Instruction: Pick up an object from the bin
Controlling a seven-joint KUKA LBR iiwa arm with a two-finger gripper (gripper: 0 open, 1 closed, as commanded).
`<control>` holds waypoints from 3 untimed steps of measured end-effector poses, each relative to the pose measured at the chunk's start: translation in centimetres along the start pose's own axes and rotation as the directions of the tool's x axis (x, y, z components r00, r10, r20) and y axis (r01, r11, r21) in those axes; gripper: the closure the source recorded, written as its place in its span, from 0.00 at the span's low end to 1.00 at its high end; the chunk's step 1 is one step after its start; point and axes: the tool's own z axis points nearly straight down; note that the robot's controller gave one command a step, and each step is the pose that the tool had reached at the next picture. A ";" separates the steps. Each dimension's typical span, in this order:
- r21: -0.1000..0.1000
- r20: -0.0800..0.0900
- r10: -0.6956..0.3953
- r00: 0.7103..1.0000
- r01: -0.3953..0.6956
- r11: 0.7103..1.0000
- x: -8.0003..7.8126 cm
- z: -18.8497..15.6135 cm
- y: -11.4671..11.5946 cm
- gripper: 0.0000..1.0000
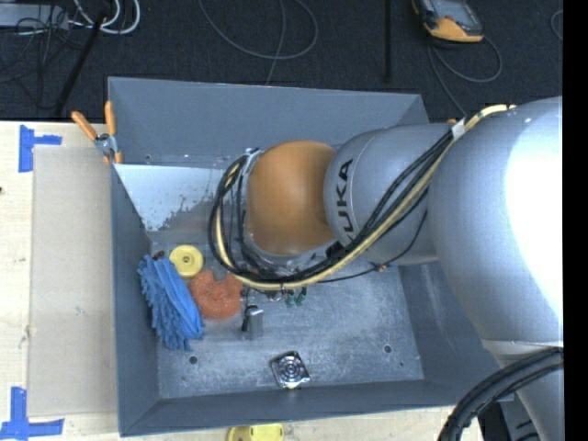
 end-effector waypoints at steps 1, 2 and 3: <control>-0.001 0.013 -0.074 0.997 0.074 0.997 -1.3 0.9 -0.4 1.00; -0.001 0.013 -0.072 0.997 0.072 0.997 -1.3 0.9 -0.4 1.00; 0.000 0.004 -0.071 0.997 0.071 0.997 -2.4 -13.2 -1.8 1.00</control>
Offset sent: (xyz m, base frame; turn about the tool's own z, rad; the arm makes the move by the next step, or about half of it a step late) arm 0.0000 0.0000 0.0000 0.0000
